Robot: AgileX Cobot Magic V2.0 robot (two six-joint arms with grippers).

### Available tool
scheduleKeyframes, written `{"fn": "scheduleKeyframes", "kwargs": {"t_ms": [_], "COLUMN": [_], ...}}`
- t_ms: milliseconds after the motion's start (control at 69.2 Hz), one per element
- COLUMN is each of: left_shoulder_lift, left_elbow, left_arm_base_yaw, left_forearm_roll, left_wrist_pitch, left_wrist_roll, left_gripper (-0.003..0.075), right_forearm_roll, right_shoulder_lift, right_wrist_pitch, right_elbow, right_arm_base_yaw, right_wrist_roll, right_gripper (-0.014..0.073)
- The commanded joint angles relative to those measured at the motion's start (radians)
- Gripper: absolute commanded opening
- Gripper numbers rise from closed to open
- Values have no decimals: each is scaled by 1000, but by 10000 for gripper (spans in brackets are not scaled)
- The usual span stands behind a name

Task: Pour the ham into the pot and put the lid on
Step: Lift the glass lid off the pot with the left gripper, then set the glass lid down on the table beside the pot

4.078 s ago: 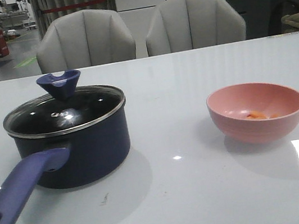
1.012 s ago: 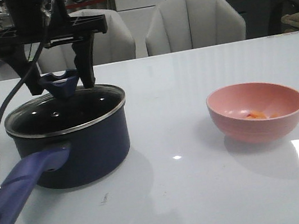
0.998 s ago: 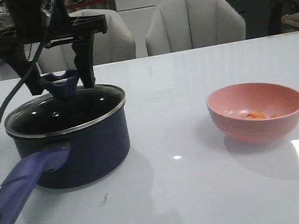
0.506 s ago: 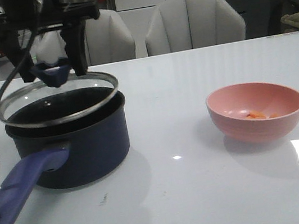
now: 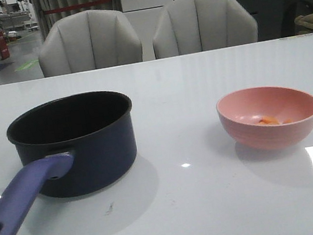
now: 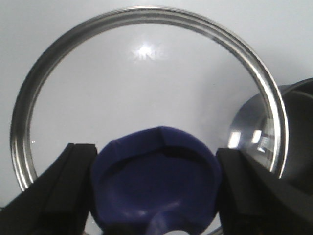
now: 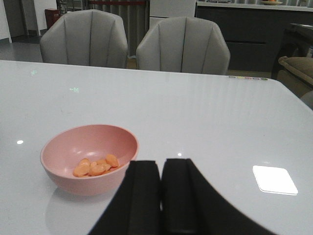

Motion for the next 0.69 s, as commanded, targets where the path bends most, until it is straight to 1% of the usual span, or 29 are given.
{"fn": "scheduleKeyframes", "kwargs": {"t_ms": [0,58,130,246,376,506,593,680], "left_shoulder_lift": [-67,-69,-69,-69,-69,-57,-32,-5], "left_elbow": [57,105,194,321,406,448,450,450], "left_arm_base_yaw": [67,94,117,144,155,155,155,155], "left_forearm_roll": [-101,-133,-132,-129,-129,-129,-129,-129], "left_wrist_pitch": [-80,-129,-195,-318,-415,-458,-453,-445], "left_wrist_roll": [91,124,156,174,176,178,178,178], "left_gripper": [312,312,313,313,327,381,422,445], "right_forearm_roll": [-12,-12,-12,-12,-12,-12,-12,-12], "right_shoulder_lift": [-20,-20,-20,-20,-20,-20,-20,-20], "right_wrist_pitch": [-81,-81,-81,-81,-81,-81,-81,-81], "right_elbow": [-5,-5,-5,-5,-5,-5,-5,-5], "right_arm_base_yaw": [-2,-2,-2,-3,-3,-3,-3,-3], "right_wrist_roll": [-4,-4,-4,-4,-4,-4,-4,-4], "right_gripper": [148,148,148,148,148,148,148,148]}}
